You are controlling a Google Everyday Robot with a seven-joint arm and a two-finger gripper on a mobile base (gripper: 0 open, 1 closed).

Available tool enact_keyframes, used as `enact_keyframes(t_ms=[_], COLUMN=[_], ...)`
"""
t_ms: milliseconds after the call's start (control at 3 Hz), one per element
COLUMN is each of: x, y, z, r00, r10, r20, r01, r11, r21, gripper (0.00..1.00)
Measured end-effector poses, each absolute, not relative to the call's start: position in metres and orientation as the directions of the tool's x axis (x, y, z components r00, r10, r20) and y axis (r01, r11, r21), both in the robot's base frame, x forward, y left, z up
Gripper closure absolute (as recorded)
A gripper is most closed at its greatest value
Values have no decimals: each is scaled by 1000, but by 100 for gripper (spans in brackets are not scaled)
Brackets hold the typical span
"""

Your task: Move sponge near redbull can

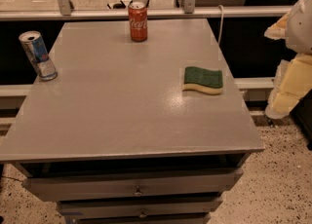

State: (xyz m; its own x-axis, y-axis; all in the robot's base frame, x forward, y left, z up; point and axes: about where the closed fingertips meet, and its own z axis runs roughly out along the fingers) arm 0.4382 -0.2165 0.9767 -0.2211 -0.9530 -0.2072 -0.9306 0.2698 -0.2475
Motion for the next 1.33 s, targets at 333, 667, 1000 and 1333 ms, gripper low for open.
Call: enact_keyframes(t_ms=[333,667,1000,1333], x=[438,447,475,510], y=[-217,-218,-223,-222], z=[977,973,954,930], r00=[-221,-210,-205,-213], r10=[-953,-948,-924,-878], r20=[-207,-238,-322,-427], r01=[-931,-928,-922,-917], r11=[270,270,293,331], r21=[-248,-257,-252,-223], gripper=[0,0,0,0])
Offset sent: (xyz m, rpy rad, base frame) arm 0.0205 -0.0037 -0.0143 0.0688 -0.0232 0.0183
